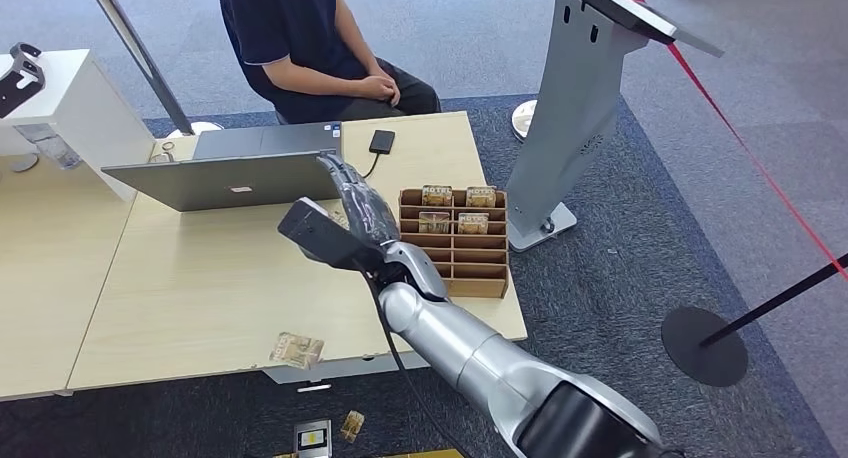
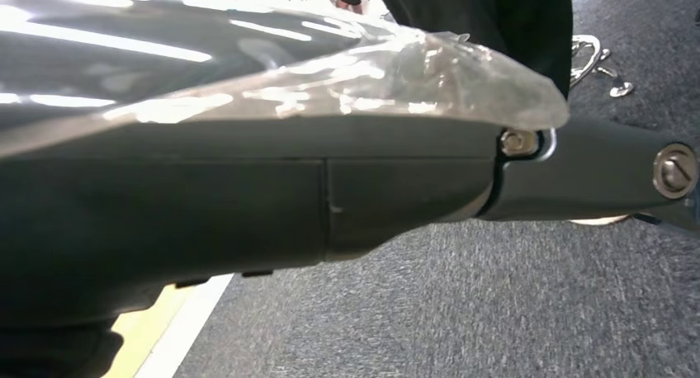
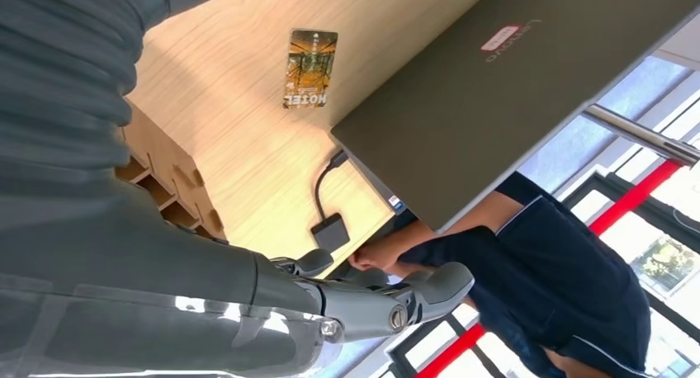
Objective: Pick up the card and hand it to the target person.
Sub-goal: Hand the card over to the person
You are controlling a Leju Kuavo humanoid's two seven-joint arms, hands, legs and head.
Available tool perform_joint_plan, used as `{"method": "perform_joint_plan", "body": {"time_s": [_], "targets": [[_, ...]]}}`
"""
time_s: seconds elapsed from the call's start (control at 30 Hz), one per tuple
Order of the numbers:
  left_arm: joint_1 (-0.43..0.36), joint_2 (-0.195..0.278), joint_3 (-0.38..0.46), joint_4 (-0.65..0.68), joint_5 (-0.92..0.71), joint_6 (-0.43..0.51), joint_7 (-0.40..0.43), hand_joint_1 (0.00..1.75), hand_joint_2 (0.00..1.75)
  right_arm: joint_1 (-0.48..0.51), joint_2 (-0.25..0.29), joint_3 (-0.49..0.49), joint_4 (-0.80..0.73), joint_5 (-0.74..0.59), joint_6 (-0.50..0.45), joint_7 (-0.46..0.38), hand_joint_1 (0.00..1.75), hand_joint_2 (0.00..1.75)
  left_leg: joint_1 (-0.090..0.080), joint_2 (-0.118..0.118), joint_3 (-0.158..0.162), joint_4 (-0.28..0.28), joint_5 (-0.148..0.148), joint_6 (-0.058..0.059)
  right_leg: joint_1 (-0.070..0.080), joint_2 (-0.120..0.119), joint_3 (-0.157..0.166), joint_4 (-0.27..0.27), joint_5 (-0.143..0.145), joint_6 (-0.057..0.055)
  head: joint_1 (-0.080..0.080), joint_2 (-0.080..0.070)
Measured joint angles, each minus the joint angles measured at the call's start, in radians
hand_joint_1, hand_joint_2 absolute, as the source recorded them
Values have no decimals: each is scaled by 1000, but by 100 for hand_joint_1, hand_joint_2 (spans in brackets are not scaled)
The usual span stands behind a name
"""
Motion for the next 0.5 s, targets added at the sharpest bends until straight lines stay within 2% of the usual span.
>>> {"method": "perform_joint_plan", "body": {"time_s": [0.33,0.5], "targets": [[11,2,0,0,24,10,-4,0,0,30,-2,0,4,-9,-37,-18,0,175,0,0,0,0,0,0,0,0,0,0,0,0,0,0],[17,4,0,0,34,11,-7,0,0,52,-15,0,-37,-4,-86,-20,0,175,0,0,0,0,0,0,0,0,0,0,0,0,0,0]]}}
